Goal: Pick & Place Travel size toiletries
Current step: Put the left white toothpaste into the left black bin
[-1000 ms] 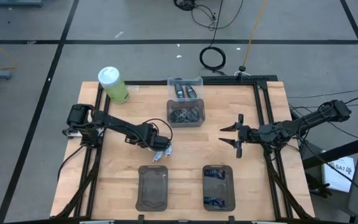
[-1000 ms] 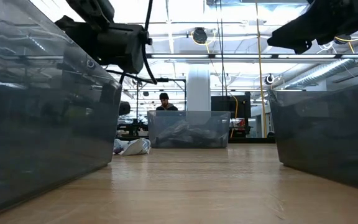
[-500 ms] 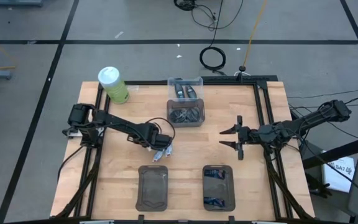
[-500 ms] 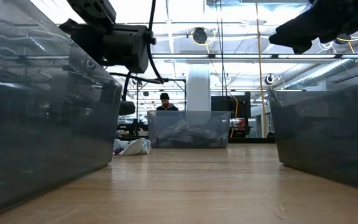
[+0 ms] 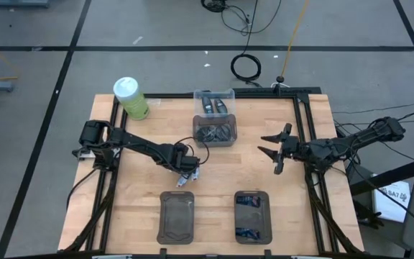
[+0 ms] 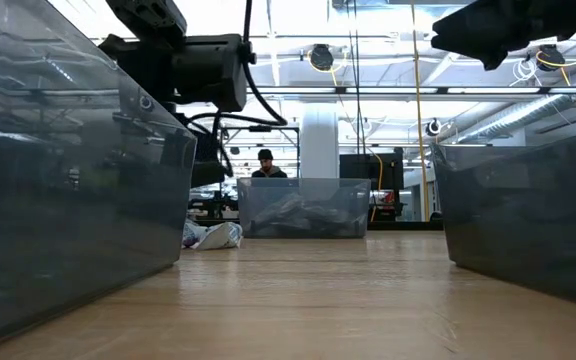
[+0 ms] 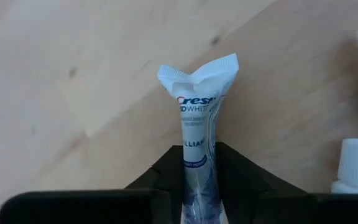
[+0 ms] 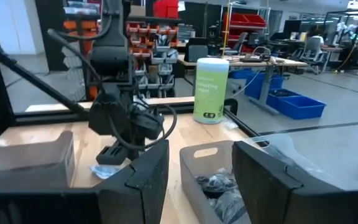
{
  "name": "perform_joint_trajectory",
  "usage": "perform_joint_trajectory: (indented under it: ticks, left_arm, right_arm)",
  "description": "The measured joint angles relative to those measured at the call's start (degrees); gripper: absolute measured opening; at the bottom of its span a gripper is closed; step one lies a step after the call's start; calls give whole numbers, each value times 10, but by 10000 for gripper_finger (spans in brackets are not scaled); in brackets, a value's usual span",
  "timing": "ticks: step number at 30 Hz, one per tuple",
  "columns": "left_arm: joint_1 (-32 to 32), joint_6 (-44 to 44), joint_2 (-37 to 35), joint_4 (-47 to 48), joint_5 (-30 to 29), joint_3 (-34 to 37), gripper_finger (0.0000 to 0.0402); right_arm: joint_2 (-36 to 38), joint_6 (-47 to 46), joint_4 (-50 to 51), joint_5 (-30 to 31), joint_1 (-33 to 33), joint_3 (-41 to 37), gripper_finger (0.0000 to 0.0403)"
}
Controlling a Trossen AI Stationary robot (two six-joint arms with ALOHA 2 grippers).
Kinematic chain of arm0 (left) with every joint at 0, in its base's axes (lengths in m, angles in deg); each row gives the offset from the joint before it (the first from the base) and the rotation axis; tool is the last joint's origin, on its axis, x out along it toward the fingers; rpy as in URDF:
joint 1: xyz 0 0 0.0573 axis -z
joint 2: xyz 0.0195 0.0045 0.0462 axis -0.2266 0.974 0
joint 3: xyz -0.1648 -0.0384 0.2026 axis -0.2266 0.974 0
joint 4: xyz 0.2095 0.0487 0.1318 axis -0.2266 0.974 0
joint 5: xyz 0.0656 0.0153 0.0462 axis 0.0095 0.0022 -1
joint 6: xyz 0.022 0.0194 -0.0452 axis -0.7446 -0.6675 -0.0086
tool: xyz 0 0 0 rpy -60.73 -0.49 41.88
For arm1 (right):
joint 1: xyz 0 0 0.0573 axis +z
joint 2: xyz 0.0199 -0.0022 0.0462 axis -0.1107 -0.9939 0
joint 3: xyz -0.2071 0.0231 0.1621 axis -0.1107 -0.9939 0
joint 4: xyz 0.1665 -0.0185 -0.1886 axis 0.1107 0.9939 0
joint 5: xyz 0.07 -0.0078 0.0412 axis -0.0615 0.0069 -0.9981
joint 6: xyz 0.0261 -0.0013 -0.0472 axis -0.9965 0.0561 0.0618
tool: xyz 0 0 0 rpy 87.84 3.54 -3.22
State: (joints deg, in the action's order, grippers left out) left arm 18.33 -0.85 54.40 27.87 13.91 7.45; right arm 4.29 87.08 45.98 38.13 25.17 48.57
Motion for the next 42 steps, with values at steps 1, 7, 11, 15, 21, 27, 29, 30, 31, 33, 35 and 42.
perform_joint_trajectory:
  ticks: [1,7,11,15,21,27,29,30,31,33,35,42]
  left_arm:
    - [0,-19,0,-2,-7,0,77]
    - [-1,-93,0,-10,-17,0,57]
    - [-1,-118,-11,-6,-17,0,39]
    - [3,-127,-54,-2,-37,0,18]
    - [45,-154,-149,-7,-48,0,5]
    - [120,-194,-229,-47,-47,0,27]
    - [148,-194,-249,-63,-45,0,28]
    - [160,-191,-256,-73,-40,0,27]
    - [172,-190,-262,-86,-31,0,25]
    - [196,-190,-269,-111,-12,0,17]
    - [217,-192,-269,-137,-2,0,10]
    - [279,-189,-254,-175,-23,-1,19]
  right_arm:
    - [0,0,-2,9,0,0,164]
    - [-5,-6,-4,12,0,0,164]
    - [-16,-13,-4,12,0,0,164]
    - [-25,-9,-4,12,0,0,164]
    - [-25,-3,-4,12,0,0,164]
    - [-25,0,-3,12,0,0,164]
    - [-25,0,-3,12,0,0,164]
    - [-25,0,-3,12,0,0,164]
    - [-25,0,-3,12,0,0,164]
    - [-25,0,-3,12,0,0,164]
    - [-25,-1,-3,12,0,0,164]
    - [-25,-2,-4,12,0,0,164]
